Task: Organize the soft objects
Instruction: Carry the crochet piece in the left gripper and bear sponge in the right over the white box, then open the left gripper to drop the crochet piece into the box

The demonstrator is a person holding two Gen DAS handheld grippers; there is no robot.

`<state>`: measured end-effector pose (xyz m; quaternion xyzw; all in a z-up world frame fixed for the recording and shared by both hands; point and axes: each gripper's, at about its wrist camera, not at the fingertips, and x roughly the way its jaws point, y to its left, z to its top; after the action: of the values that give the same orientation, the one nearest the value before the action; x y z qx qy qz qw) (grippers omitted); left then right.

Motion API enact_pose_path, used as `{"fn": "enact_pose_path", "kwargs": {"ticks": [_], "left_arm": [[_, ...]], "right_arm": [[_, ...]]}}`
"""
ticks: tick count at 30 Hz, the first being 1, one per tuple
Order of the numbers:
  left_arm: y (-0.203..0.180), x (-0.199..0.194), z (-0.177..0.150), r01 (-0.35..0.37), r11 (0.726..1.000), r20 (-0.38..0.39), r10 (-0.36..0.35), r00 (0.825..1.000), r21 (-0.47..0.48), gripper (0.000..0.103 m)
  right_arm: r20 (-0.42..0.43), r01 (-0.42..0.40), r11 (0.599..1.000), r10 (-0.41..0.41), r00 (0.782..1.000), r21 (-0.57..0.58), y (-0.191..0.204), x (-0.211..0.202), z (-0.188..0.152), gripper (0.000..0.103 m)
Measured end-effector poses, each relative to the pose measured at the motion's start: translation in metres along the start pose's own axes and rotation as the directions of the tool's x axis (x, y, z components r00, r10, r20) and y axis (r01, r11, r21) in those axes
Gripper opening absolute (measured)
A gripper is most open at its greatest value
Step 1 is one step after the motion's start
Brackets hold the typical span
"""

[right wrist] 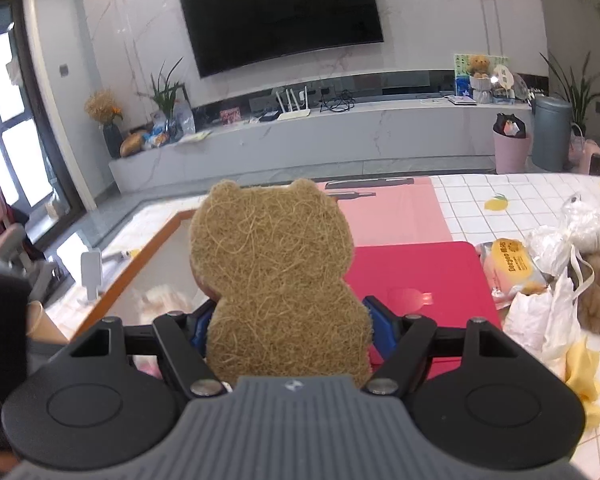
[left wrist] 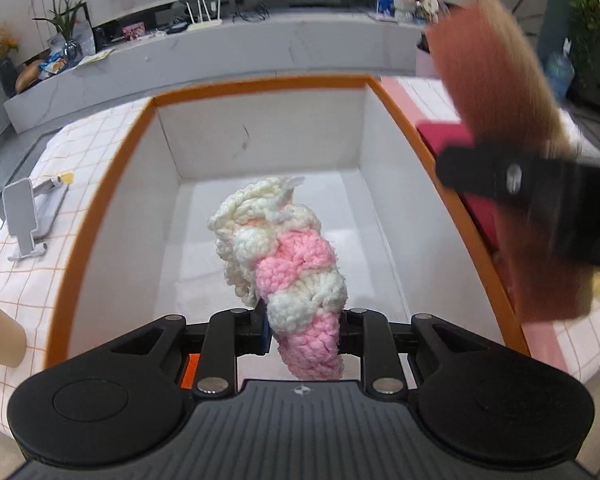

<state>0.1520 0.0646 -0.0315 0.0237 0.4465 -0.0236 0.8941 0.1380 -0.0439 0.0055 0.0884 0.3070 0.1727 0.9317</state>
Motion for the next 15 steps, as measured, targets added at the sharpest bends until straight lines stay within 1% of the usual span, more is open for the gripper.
{"fn": "enact_pose_path", "kwargs": {"ticks": [3, 5, 8, 12, 13, 15], "left_arm": [[-0.0015, 0.0079, -0.0052, -0.006, 1.0, -0.033, 0.006, 0.999, 0.004, 0.027], [-0.0012, 0.0061, -0.0065, -0.009, 1.0, -0.026, 0.009, 1.0, 0.005, 0.027], [0.002, 0.0052, -0.0096, -0.01, 1.0, -0.041, 0.01, 0.999, -0.002, 0.027], [0.0046, 0.0087, -0.0066, -0.019, 1.0, -0.057, 0.019, 0.998, 0.0, 0.032], [0.0052, 0.0091, -0.0061, -0.02, 1.0, -0.06, 0.02, 0.998, 0.002, 0.035], [0.0079, 0.0074, -0.0077, -0.009, 1.0, -0.048, 0.009, 0.999, -0.005, 0.049]], "right_arm": [[0.009, -0.006, 1.0, 0.006, 1.0, -0.002, -0.0006, -0.0008, -0.0019, 0.073], [-0.001, -0.008, 1.0, 0.008, 1.0, 0.0, -0.0037, 0.0014, -0.0027, 0.073], [-0.019, -0.001, 1.0, 0.001, 1.0, -0.001, -0.0042, 0.0052, -0.003, 0.073], [-0.02, 0.008, 1.0, -0.008, 1.0, -0.013, -0.0033, 0.0072, -0.0003, 0.073], [-0.022, 0.008, 1.0, -0.009, 1.0, -0.014, -0.0028, 0.0076, -0.0004, 0.073], [-0.023, 0.013, 1.0, -0.013, 1.0, -0.016, -0.0029, 0.0081, 0.0005, 0.073]]}}
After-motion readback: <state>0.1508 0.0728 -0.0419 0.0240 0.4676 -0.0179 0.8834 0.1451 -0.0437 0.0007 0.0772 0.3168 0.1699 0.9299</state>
